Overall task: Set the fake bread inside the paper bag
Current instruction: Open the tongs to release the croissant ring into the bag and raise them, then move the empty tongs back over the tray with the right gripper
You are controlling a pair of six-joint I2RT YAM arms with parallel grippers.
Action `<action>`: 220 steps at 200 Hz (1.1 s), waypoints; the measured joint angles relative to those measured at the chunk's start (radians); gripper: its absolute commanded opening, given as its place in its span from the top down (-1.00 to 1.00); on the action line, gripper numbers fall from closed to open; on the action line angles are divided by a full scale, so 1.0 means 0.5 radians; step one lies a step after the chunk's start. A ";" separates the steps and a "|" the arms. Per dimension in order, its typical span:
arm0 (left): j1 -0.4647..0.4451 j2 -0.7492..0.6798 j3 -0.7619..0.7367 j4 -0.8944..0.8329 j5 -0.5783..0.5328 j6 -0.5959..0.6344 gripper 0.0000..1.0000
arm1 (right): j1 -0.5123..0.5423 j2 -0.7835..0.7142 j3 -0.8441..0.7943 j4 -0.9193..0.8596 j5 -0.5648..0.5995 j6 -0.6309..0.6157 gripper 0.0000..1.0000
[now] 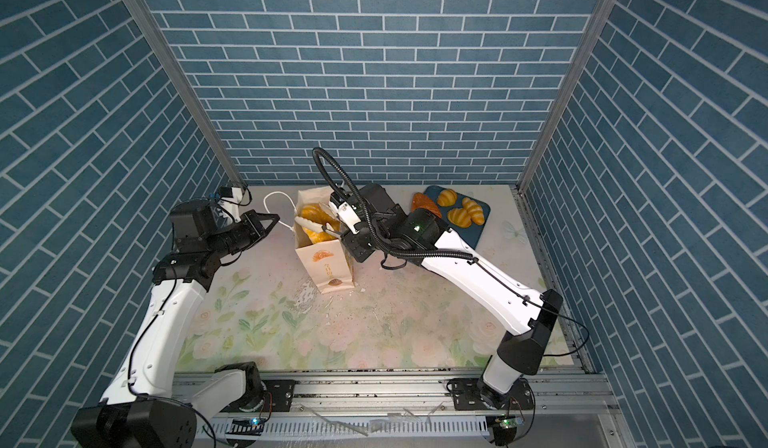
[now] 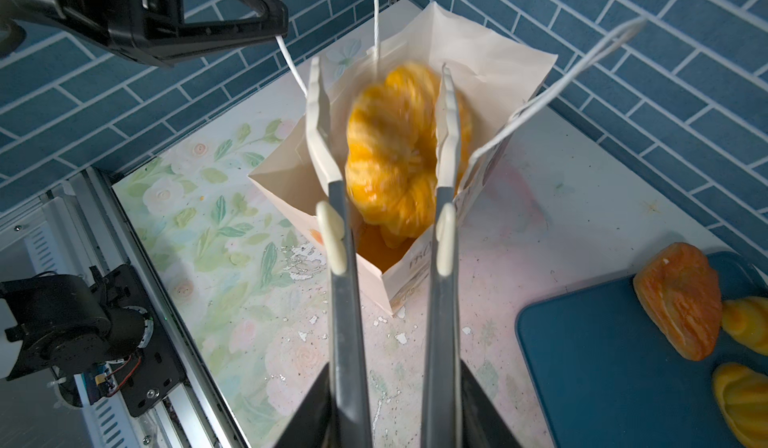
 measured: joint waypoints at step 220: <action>0.000 0.067 0.000 0.033 0.009 -0.014 0.85 | -0.481 -0.408 0.052 0.135 0.683 0.027 0.12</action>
